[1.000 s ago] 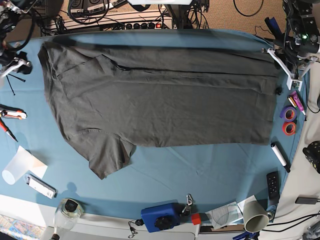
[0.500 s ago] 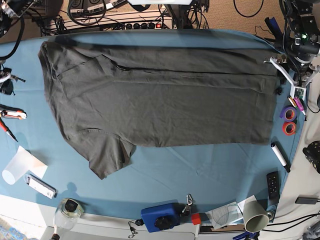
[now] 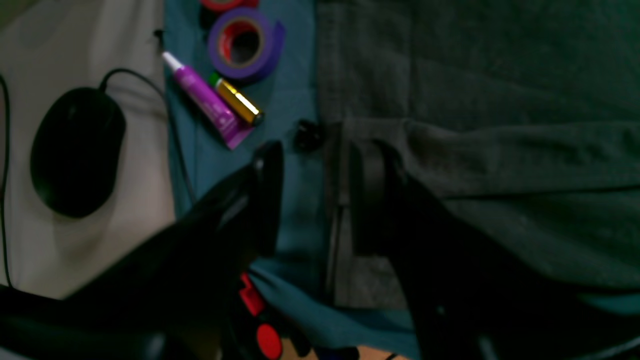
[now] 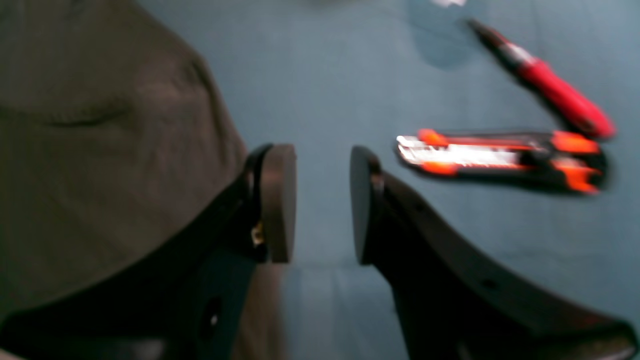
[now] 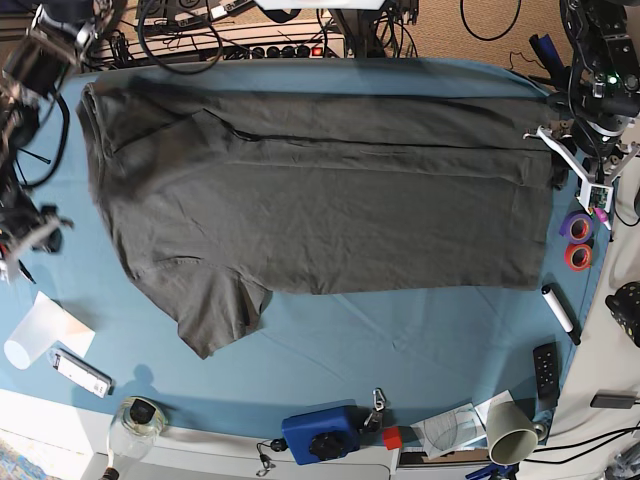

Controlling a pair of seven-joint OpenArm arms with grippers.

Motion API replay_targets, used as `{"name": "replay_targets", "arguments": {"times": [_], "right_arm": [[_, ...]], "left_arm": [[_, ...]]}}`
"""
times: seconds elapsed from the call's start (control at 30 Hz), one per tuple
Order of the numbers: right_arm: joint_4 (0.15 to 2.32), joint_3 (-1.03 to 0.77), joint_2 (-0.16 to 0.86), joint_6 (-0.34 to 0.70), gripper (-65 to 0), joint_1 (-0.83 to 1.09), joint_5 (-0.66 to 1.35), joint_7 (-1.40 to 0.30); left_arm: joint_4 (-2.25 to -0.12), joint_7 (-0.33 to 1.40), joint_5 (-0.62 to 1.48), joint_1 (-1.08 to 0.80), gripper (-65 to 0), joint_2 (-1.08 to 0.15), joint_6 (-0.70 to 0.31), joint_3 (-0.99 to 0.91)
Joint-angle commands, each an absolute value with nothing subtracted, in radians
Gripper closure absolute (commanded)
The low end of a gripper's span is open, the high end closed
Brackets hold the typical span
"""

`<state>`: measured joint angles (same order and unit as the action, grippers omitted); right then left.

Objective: Fold the T-shirt properly
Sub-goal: 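Release the shirt and raise both grippers away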

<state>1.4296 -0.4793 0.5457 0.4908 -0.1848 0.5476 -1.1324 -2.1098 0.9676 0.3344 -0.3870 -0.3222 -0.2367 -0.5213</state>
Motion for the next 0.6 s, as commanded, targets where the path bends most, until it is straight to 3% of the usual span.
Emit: {"name": "replay_targets", "arguments": {"times": [0.0, 0.4, 0.57], "right_arm": [[1.430, -0.459, 0.579, 0.471, -19.1, -0.244, 0.556, -1.079], [1.015, -0.201, 0.578, 0.433, -19.1, -0.589, 0.488, -0.997], [0.858, -0.154, 0.552, 0.499, -19.0, -0.623, 0.488, -0.971]], "left_arm": [[-2.128, 0.951, 0.337, -0.385, -22.6, -0.332, -0.236, -0.529], [-2.128, 0.953, 0.345, -0.385, -22.6, -0.332, -0.236, -0.529], [-2.128, 0.952, 0.345, -0.385, -22.6, -0.332, -0.236, -0.529]]}}
